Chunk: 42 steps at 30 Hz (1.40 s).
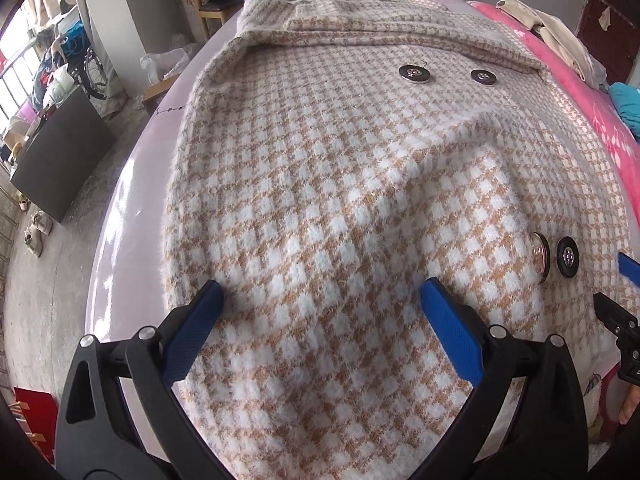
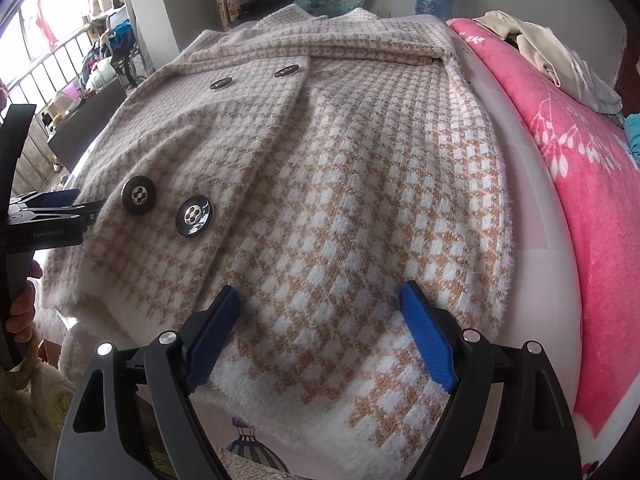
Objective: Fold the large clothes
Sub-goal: 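Open both tools and move them to the coat's hem, then grasp the houndstooth coat hem with the left tool while the right tool grasps beside it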
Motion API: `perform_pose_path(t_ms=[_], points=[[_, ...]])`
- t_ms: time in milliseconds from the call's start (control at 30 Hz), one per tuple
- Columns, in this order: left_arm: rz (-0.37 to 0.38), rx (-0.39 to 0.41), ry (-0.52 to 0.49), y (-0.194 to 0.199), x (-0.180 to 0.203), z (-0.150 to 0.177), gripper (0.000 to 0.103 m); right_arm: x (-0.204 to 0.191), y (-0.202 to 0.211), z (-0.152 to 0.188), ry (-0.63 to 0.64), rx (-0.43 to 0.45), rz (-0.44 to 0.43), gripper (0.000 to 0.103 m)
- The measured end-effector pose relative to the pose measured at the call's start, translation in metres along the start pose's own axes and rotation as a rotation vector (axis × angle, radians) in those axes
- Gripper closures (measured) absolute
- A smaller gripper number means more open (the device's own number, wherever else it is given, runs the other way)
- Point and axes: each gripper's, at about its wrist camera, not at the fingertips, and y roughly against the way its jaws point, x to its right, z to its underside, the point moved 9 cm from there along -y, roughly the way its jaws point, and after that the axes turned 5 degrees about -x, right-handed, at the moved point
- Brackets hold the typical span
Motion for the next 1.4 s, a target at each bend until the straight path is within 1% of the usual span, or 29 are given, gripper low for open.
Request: perform_pose_path(t_ms=[200, 367, 433, 533, 567, 633, 667, 700, 767, 800, 833, 867, 900, 1000, 1067, 1200, 1300, 1400], points=[[0.016, 0.021, -0.018, 0.006, -0.001, 0.0, 0.007, 0.0, 0.0, -0.001, -0.004, 0.003, -0.006, 0.022], [0.001, 0.101, -0.047, 0.036, -0.01, 0.011, 0.007, 0.0, -0.001, -0.001, -0.002, 0.0, -0.015, 0.022], [-0.002, 0.122, -0.038, 0.047, -0.018, 0.019, 0.007, 0.0, -0.001, 0.0, 0.001, 0.001, -0.02, 0.022], [0.003, 0.125, 0.006, 0.059, -0.031, 0.035, 0.008, 0.0, 0.0, 0.0, 0.011, 0.002, -0.019, 0.021], [0.005, 0.122, 0.023, 0.061, -0.036, 0.04, 0.009, 0.0, 0.0, 0.0, 0.015, 0.001, -0.018, 0.021], [0.009, 0.113, 0.053, 0.063, -0.042, 0.051, 0.015, -0.001, 0.0, 0.0, 0.021, -0.005, -0.019, 0.021], [0.014, 0.109, 0.062, 0.064, -0.044, 0.055, 0.022, -0.001, 0.0, 0.0, 0.022, -0.009, -0.021, 0.021], [0.02, 0.105, 0.072, 0.064, -0.046, 0.059, 0.027, 0.0, 0.0, 0.001, 0.022, -0.013, -0.024, 0.021], [0.047, 0.099, 0.1, 0.062, -0.049, 0.065, 0.031, 0.0, 0.001, 0.001, 0.023, -0.021, -0.028, 0.021], [0.062, 0.091, 0.117, 0.06, -0.052, 0.066, 0.037, 0.0, 0.001, 0.001, 0.024, -0.023, -0.03, 0.021], [0.075, 0.082, 0.133, 0.057, -0.053, 0.069, 0.04, 0.0, 0.001, 0.001, 0.023, -0.024, -0.032, 0.021], [0.094, 0.071, 0.151, 0.053, -0.055, 0.07, 0.046, 0.0, 0.001, 0.001, 0.022, -0.024, -0.033, 0.021], [0.113, 0.059, 0.171, 0.049, -0.056, 0.072, 0.049, 0.001, 0.001, 0.0, 0.023, -0.024, -0.034, 0.021], [0.156, 0.031, 0.211, 0.037, -0.059, 0.074, 0.054, 0.003, 0.005, 0.0, 0.003, -0.025, -0.058, 0.021], [0.158, 0.024, 0.213, 0.034, -0.058, 0.073, 0.054, 0.006, 0.014, 0.0, -0.014, -0.012, -0.082, 0.021], [0.148, -0.002, 0.212, 0.027, -0.057, 0.071, 0.054, 0.023, 0.036, 0.004, -0.055, 0.011, -0.075, 0.021], [0.132, -0.018, 0.221, 0.022, -0.056, 0.07, 0.054, 0.039, 0.044, 0.012, -0.111, -0.009, -0.064, 0.021], [0.098, -0.028, 0.207, 0.02, -0.054, 0.07, 0.054, 0.05, 0.038, 0.023, -0.168, -0.05, -0.075, 0.029]])
